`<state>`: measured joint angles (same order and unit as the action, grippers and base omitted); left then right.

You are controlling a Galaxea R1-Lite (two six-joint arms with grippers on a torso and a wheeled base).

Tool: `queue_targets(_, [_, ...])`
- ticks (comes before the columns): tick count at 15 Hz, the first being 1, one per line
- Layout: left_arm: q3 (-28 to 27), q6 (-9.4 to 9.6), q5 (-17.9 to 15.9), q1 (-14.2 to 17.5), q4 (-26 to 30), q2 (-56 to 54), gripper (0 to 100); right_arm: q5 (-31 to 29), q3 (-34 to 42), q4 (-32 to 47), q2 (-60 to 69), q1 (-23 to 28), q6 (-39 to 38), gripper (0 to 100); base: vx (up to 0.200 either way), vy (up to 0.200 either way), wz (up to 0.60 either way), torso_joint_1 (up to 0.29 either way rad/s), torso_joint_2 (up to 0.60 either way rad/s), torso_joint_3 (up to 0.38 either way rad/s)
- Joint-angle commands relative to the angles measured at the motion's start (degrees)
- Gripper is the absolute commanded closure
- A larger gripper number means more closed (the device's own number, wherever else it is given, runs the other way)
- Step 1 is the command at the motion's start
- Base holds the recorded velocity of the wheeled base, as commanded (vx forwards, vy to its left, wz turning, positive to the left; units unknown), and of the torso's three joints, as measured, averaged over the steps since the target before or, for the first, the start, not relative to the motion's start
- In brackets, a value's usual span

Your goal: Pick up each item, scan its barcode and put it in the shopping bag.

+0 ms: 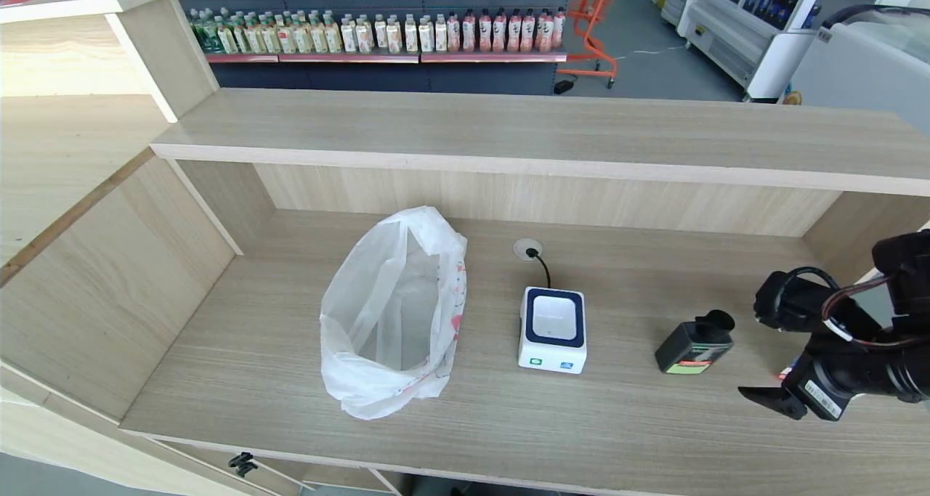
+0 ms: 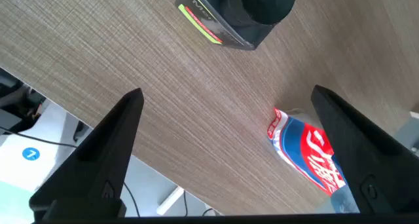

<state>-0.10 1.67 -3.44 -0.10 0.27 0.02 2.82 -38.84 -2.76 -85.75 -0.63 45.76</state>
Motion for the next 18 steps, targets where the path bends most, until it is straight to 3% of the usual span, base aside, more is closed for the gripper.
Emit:
queue_targets(1, [0.01,0.00,0.01,0.01,0.00,0.06,0,0.61,-0.01,-0.67,-3.72,-0.77,0.38,0,0.000,0.000,0.00,0.000,0.00,0.000])
queue_targets(7, [0.01,0.00,0.01,0.01,0.00,0.06,0,0.61,-0.98,-9.46,-11.28,-2.09,1.43,0,0.000,0.000,0.00,0.000,0.00,0.000])
queue_targets(18, [0.01,0.00,0.01,0.01,0.00,0.06,0,1.31,-5.11,-15.26,-20.34,-3.50,1.43,0,0.000,0.000,0.00,0.000,0.00,0.000])
